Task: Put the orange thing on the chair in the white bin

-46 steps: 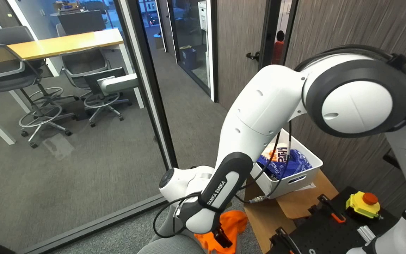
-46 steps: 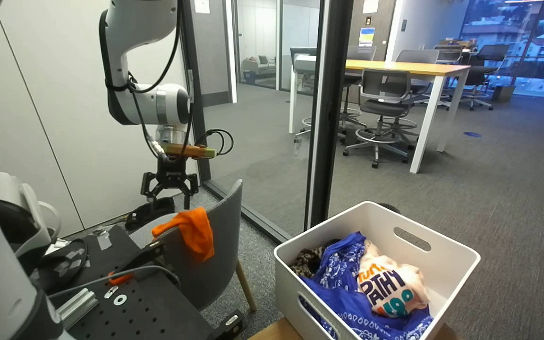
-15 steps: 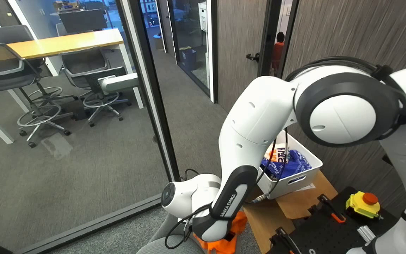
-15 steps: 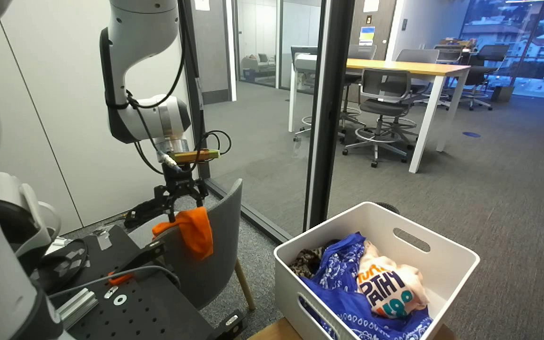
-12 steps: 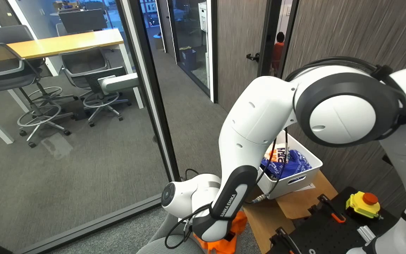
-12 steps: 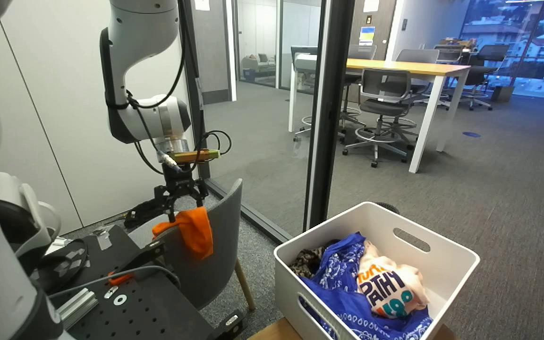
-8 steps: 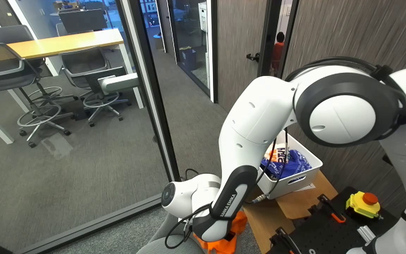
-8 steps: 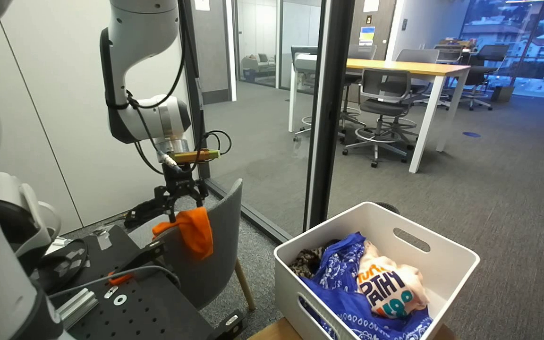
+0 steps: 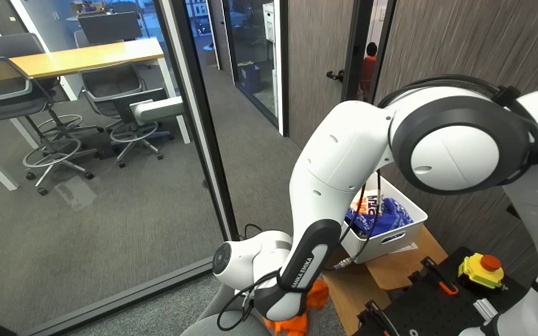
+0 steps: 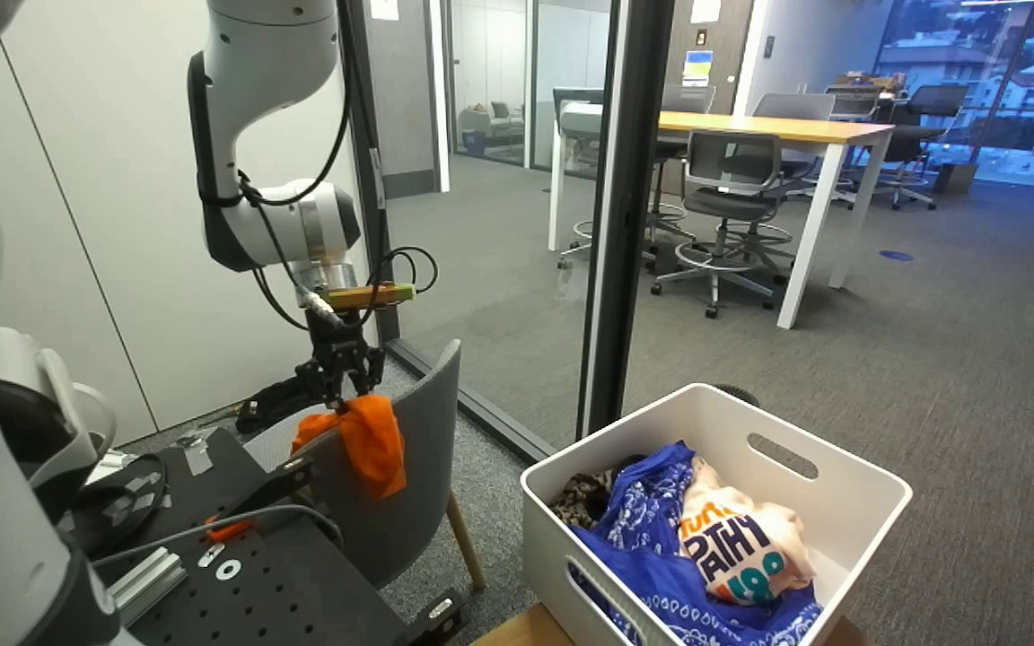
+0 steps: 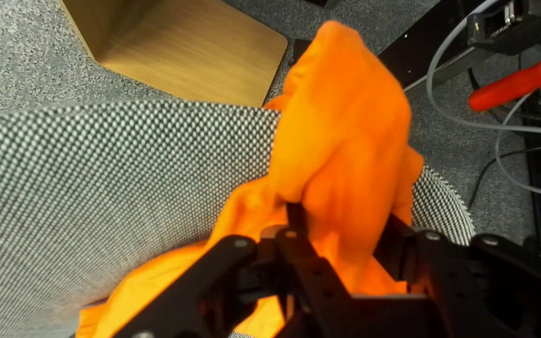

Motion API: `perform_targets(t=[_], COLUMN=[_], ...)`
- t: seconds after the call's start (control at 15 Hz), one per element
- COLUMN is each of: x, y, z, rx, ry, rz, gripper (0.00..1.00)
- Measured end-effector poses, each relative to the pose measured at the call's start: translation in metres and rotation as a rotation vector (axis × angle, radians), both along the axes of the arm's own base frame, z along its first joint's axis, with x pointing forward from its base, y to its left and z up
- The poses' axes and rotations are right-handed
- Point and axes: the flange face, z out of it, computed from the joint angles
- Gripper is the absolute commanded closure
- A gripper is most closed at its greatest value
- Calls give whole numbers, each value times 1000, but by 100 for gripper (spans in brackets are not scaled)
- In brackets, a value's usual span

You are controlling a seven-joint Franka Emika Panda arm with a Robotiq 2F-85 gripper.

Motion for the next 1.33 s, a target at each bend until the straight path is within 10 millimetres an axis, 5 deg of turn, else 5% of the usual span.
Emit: perform_targets(t=[1.33], x=[18], y=[1], z=[9], rx=[-128], ry=[-26], rz=[-2], gripper=[94])
